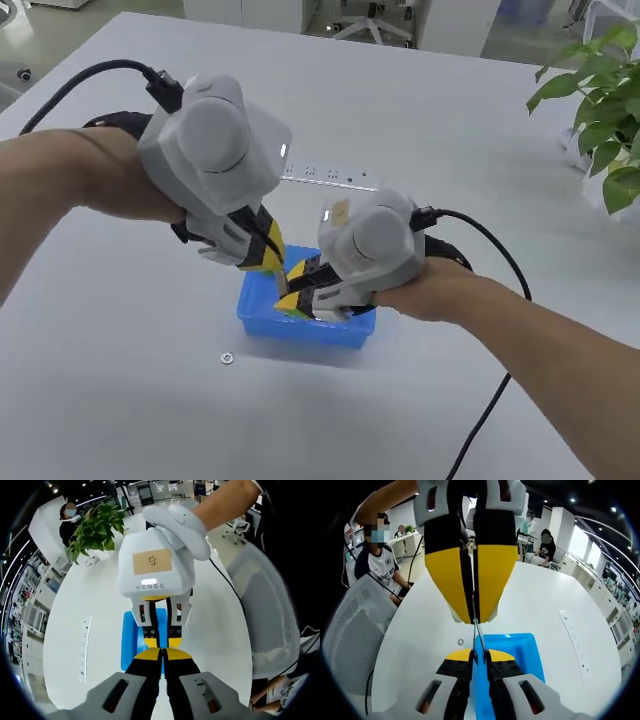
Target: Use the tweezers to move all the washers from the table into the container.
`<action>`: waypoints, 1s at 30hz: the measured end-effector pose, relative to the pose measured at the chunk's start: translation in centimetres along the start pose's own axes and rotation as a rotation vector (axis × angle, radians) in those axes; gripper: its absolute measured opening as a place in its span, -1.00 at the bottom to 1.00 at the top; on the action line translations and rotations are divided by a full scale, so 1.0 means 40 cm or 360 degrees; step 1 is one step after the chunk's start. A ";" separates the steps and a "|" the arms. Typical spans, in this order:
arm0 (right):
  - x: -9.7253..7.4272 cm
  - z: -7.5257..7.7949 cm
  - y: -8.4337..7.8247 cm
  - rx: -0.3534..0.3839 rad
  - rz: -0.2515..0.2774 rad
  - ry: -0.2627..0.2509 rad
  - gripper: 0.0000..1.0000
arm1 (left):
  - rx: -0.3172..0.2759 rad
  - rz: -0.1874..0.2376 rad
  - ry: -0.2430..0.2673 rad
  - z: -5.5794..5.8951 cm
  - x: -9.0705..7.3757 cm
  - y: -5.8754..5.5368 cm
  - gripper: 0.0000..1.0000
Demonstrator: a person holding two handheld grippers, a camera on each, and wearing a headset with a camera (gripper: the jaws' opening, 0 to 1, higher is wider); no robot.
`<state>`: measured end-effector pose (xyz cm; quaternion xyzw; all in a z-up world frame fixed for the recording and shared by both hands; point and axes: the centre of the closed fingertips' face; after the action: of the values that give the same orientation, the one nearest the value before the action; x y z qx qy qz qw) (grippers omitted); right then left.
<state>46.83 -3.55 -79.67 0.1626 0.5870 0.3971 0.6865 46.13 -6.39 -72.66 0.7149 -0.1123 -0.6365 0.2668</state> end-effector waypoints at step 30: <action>0.115 -0.078 0.069 -0.0039 0.0090 0.0100 -0.74 | -0.0136 -0.0081 0.0017 0.066 -0.012 -0.136 -0.90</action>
<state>42.91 0.84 -81.68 0.1583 0.5986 0.4284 0.6581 42.53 -2.23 -75.23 0.7088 -0.0655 -0.6435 0.2814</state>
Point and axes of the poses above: the centre of the closed fingertips' face, and the gripper's own axes: x roughly forward along the fingers, z roughly to its right, y roughly out of its top, and after that the axes turned 13 degrees about -x, right-handed
